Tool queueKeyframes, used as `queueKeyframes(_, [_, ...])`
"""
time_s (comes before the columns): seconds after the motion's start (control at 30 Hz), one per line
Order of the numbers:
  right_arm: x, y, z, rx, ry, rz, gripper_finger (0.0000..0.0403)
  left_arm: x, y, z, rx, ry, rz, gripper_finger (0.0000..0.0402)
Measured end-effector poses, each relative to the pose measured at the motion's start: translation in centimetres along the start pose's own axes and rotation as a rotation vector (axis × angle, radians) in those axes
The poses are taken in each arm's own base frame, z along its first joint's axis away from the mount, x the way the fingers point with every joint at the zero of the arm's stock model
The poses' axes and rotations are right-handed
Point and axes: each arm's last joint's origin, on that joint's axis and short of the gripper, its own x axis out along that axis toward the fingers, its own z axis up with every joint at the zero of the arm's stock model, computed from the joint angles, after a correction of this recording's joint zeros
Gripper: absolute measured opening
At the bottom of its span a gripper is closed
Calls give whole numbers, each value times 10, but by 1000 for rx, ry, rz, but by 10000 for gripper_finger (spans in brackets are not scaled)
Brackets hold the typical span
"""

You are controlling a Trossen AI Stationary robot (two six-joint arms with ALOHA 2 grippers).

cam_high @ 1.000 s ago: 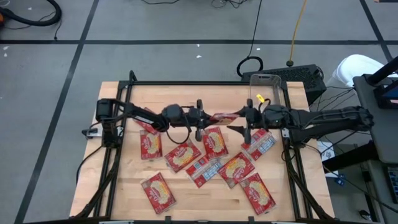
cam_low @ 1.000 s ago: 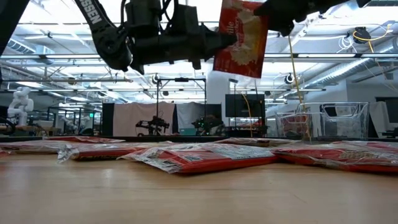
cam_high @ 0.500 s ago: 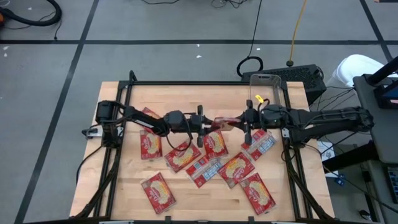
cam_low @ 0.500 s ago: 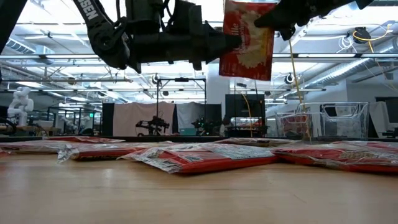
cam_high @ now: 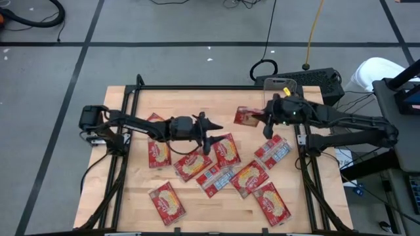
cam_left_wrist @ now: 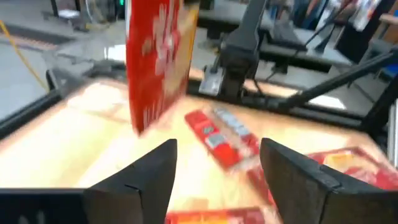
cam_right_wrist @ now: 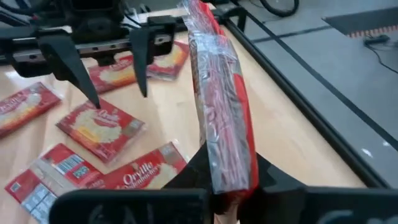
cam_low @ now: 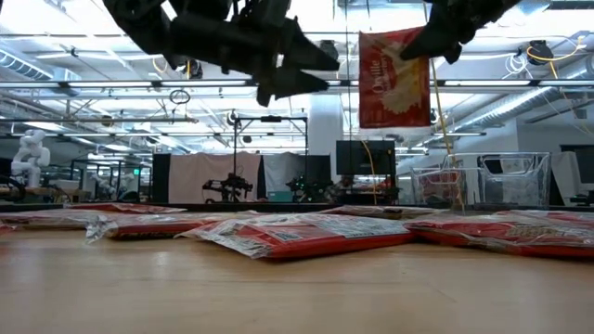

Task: Sort popcorn bags into baskets
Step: Put the red popcorn bag into the transparent bin

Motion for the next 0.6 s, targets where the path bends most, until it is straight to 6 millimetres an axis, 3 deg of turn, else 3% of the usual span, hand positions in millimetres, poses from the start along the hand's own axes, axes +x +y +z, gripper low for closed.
queueKeyframes(0.33, [-27,-38,27,10,90,-31,20,2,-10,-12,13,68,-18,166])
queueKeyframes(0.6, [-22,-84,18,66,290,-153,21,1,-16,-11,20,56,-35,150])
